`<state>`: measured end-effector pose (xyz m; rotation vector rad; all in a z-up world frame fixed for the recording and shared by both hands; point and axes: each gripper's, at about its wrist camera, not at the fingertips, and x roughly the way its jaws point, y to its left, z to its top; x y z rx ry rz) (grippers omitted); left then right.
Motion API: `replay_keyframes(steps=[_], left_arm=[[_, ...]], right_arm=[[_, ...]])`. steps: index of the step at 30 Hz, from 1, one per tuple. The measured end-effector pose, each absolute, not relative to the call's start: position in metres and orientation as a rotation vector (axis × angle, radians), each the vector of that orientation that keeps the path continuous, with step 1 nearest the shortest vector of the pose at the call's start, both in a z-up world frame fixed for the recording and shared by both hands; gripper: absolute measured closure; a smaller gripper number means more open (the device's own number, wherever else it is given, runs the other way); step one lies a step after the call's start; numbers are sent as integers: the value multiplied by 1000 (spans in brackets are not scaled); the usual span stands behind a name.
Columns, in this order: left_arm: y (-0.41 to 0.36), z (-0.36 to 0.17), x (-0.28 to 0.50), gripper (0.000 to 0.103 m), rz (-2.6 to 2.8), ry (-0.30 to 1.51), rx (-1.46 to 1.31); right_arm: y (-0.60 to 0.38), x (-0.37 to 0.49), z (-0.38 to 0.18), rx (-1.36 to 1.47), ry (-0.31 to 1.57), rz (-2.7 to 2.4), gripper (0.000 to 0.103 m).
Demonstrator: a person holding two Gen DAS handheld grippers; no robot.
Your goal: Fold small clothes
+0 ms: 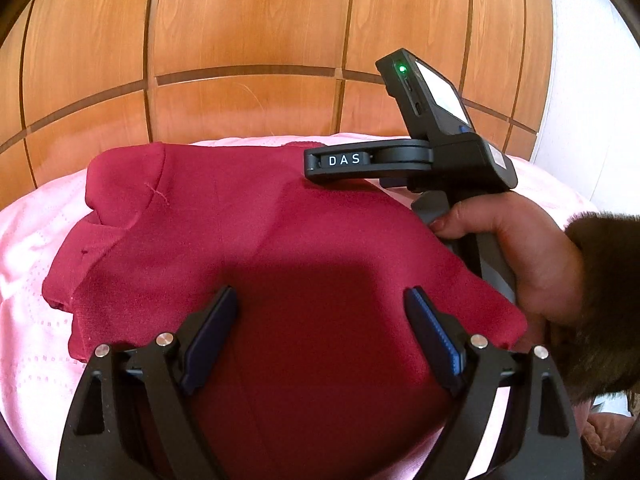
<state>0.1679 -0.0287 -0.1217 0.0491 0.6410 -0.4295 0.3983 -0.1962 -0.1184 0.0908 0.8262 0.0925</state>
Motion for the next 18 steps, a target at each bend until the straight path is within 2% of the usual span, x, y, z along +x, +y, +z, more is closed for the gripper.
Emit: replay_keyframes(steps=[18], left_arm=[[-28, -124, 165, 17, -424, 632, 62]], right_arm=[[-202, 380, -110, 90, 761, 79, 3]])
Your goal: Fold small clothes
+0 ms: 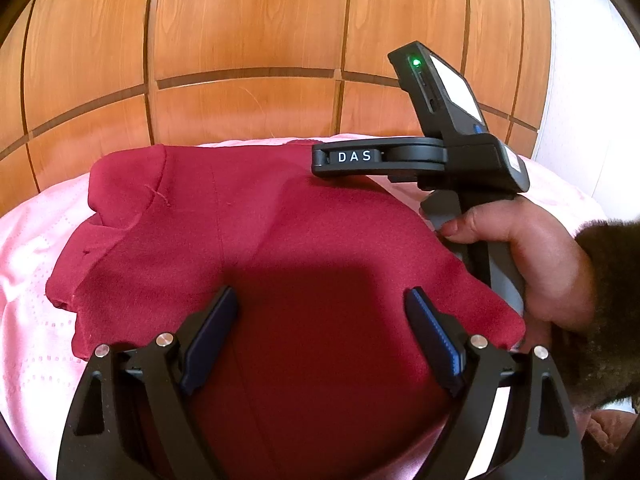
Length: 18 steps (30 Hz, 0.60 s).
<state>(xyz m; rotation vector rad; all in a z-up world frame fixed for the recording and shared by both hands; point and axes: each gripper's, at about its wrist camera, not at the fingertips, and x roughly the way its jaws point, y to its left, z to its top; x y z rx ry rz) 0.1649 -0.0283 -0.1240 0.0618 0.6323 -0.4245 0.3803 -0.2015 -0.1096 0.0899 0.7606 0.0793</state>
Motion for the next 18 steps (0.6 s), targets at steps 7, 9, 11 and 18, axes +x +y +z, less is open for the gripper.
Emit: replay_keyframes(steps=[7, 9, 11, 18], left_arm=[[-30, -124, 164, 17, -422, 631, 67], [-29, -124, 164, 17, -421, 630, 69], [-29, -124, 165, 16, -420, 630, 71], [-31, -123, 165, 16, -412, 629, 84]], right_arm=[[-199, 358, -96, 46, 701, 47, 3], [-201, 345, -89, 52, 681, 47, 3], [-203, 335, -88, 60, 679, 51, 3], [-211, 316, -92, 37, 718, -54, 3]])
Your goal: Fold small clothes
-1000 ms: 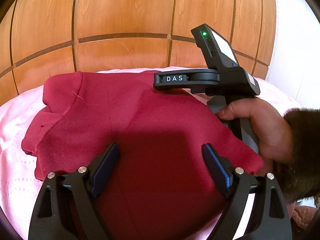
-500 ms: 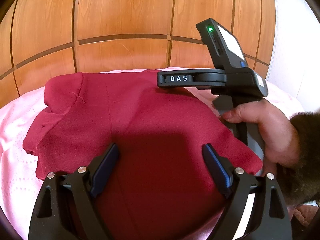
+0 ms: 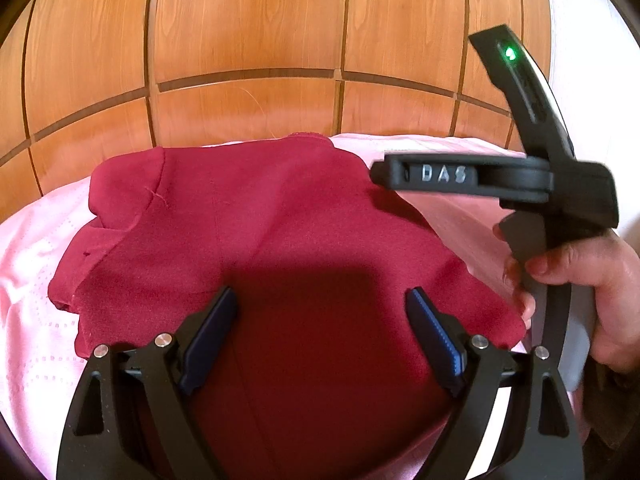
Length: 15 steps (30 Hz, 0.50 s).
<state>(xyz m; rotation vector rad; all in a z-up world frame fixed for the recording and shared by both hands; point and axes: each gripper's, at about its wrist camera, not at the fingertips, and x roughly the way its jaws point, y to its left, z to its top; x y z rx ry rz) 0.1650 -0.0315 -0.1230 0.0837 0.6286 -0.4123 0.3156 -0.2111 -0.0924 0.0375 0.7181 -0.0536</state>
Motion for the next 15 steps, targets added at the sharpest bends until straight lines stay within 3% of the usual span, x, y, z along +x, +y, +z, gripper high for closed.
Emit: replay_keyframes(steps=[6, 12, 14, 15], left_arm=[[-34, -115, 164, 15, -414, 653, 81], [8, -88, 181, 15, -367, 650, -129], [28, -84, 198, 20, -327, 673, -212], [37, -84, 206, 32, -308, 690, -240]], right_arm=[[-219, 324, -112, 95, 781, -29, 3], [-225, 322, -115, 146, 781, -15, 3], [-226, 322, -115, 154, 782, -9, 3], [-226, 323, -116, 158, 783, -7, 3]])
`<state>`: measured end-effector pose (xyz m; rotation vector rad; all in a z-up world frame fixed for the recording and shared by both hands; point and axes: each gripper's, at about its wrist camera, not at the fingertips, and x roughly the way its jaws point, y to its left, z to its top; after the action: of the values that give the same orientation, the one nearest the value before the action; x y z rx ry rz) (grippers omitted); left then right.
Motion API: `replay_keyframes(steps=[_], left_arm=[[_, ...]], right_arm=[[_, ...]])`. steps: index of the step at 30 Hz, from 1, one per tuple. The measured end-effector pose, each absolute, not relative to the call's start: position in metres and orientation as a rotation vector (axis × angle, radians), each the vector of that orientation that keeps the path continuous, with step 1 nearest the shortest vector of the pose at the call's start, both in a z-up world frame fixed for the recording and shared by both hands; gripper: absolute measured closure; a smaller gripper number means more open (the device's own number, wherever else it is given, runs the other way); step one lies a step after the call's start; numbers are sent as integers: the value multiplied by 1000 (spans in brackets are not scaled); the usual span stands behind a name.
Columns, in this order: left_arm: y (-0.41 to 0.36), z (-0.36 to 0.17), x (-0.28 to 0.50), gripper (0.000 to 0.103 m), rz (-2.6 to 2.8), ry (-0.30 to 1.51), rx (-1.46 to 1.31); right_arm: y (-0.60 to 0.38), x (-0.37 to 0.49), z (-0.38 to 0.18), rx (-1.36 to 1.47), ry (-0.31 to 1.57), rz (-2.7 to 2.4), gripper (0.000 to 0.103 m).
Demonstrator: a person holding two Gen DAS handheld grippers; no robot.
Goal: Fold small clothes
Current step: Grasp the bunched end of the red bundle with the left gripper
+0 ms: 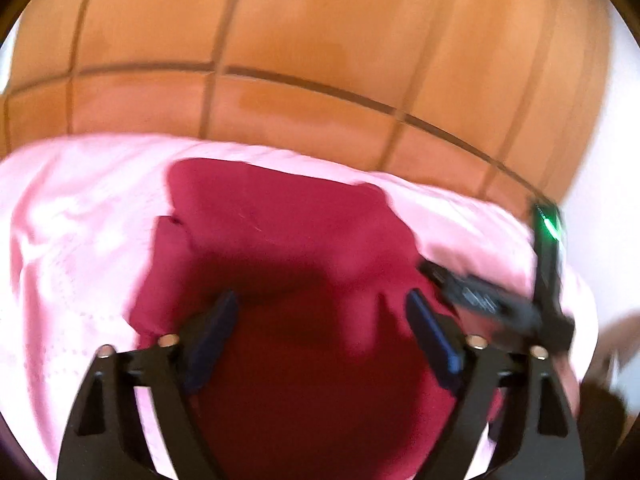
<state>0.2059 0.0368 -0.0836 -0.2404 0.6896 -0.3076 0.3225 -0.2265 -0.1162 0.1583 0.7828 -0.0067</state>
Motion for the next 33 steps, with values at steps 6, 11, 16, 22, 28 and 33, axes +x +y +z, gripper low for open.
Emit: replay_keyframes(steps=[6, 11, 16, 22, 28, 33], left_arm=[[77, -107, 230, 91, -224, 784, -378], [78, -128, 200, 100, -229, 744, -367], [87, -120, 194, 68, -260, 700, -473], [73, -100, 184, 8, -278, 615, -492], [72, -94, 179, 3, -167, 612, -387], [96, -130, 197, 4, -128, 788, -506]], right_arm=[[-229, 323, -119, 180, 788, 6, 3], [-228, 322, -120, 181, 786, 11, 3], [-231, 323, -120, 200, 788, 18, 3], [-246, 318, -120, 317, 769, 74, 3], [-253, 300, -116, 410, 758, 151, 3], [-241, 287, -116, 420, 781, 308, 3]])
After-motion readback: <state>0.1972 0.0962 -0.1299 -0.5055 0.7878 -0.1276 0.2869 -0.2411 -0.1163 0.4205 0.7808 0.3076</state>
